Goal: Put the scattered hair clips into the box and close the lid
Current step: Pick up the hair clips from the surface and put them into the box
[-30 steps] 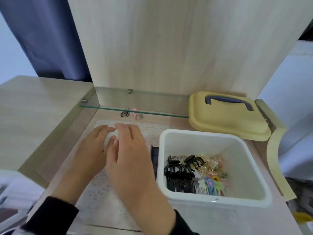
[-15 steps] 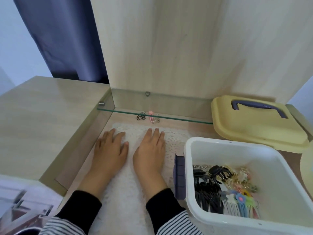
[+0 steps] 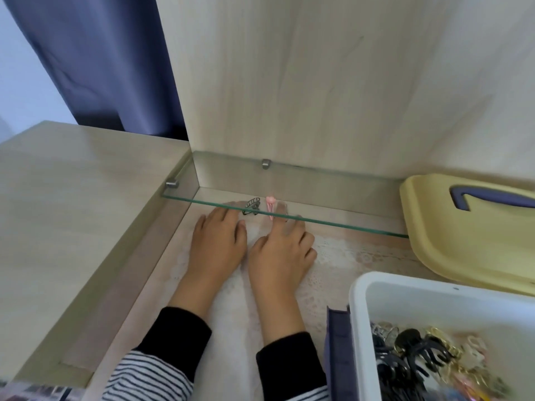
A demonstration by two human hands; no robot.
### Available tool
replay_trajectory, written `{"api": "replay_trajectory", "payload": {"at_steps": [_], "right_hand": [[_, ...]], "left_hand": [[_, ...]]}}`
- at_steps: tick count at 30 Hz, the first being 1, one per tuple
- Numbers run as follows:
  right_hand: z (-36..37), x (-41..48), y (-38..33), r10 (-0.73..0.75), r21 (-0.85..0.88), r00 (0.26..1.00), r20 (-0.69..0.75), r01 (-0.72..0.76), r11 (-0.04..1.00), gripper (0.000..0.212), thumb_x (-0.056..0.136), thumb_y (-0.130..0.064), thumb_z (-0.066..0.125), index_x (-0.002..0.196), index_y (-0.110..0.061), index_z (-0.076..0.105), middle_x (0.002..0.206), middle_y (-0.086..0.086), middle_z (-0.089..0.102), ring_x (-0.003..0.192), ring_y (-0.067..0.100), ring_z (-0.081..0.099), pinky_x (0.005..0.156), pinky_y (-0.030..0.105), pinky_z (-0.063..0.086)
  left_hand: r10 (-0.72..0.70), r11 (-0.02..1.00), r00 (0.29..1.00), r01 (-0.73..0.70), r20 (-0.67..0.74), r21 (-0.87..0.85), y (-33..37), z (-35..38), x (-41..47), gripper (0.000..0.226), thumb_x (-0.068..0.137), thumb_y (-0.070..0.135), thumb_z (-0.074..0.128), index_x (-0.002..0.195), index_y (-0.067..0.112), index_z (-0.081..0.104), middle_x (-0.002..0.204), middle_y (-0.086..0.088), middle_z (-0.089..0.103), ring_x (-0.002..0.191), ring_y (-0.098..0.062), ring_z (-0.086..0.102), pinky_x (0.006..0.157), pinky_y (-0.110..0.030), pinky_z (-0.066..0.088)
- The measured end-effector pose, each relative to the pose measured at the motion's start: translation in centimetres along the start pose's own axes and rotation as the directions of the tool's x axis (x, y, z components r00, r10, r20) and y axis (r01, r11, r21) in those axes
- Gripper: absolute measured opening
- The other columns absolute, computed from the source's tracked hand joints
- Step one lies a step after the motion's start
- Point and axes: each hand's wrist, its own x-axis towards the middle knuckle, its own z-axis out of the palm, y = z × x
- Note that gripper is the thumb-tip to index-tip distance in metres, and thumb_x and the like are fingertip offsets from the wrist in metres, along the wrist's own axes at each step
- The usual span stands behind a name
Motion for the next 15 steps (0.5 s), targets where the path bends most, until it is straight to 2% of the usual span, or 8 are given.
{"api": "replay_trajectory", "payload": {"at_steps": [4,7,10,15], "right_hand": [[0.79,0.99,0.75,0.003,-0.014,0.998,-0.064,-0.004,1.000,0.062,0.072,-0.023,0.044,0.133,-0.027,0.052,0.131,0.014,0.052,0.094,0.031,0.048,0.074,0.039,0.038],[0.96,1.20,0.78,-0.002,-0.041,0.997,-0.080,-0.001,0.999,0.057,0.072,-0.024,0.041,0.127,-0.024,0.057,0.129,0.010,0.054,0.091,0.028,0.047,0.072,0.038,0.037],[1.03,1.16,0.88,-0.001,-0.037,0.998,-0.070,-0.001,0.999,0.053,0.073,-0.025,0.040,0.122,-0.019,0.059,0.128,0.008,0.055,0.093,0.028,0.047,0.073,0.038,0.038],[1.15,1.24,0.84,0.021,0.016,0.995,-0.098,-0.020,1.000,0.040,0.075,-0.028,0.047,0.109,-0.016,0.064,0.118,0.005,0.061,0.091,0.027,0.050,0.071,0.037,0.037]], "left_hand": [[0.015,1.000,1.000,-0.015,-0.001,0.021,0.09,0.75,0.03,0.050,0.090,0.033,0.037,0.138,0.028,0.050,0.141,0.000,0.052,0.131,-0.020,0.045,0.107,-0.047,0.035],[0.006,1.000,1.000,-0.006,0.023,-0.001,-0.12,0.72,-0.18,0.051,0.090,0.035,0.034,0.139,0.032,0.046,0.146,0.004,0.046,0.137,-0.018,0.038,0.111,-0.045,0.029],[0.017,0.999,1.000,-0.016,0.019,-0.036,-0.12,0.48,-0.32,0.048,0.090,0.034,0.036,0.136,0.033,0.050,0.144,0.006,0.048,0.137,-0.019,0.039,0.110,-0.047,0.030],[-0.009,0.995,1.000,0.007,-0.023,-0.095,-0.05,0.20,-0.43,0.043,0.088,0.036,0.042,0.126,0.022,0.058,0.131,0.002,0.059,0.125,-0.020,0.051,0.109,-0.046,0.032]]}}
